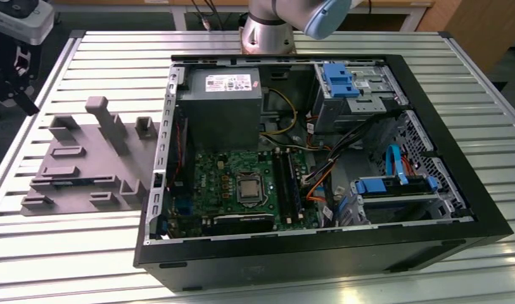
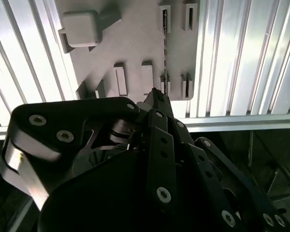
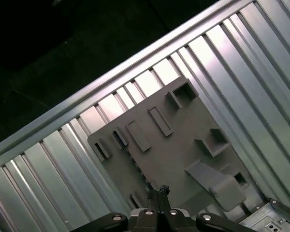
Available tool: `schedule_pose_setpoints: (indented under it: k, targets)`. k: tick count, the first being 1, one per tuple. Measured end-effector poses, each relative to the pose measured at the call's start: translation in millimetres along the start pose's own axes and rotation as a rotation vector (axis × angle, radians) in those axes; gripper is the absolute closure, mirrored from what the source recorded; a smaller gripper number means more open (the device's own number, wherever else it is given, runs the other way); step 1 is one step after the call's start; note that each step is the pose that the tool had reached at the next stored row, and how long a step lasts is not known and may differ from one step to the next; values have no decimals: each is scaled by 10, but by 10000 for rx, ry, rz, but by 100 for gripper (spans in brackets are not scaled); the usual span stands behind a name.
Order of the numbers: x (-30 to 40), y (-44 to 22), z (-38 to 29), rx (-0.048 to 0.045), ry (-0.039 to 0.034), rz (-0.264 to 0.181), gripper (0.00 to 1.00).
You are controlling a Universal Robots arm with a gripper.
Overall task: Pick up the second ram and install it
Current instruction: 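Pick up the second ram and move it above second insertion slot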
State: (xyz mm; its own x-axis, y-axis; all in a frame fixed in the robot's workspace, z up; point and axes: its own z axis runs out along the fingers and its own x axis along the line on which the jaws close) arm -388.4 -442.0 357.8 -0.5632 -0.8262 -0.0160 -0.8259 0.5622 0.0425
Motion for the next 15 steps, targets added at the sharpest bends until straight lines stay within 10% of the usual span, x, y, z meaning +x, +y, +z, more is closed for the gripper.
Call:
schedule_pose_setpoints:
  k: [15]
  targets:
    - [1,-2,45,-43,113,-2690,89]
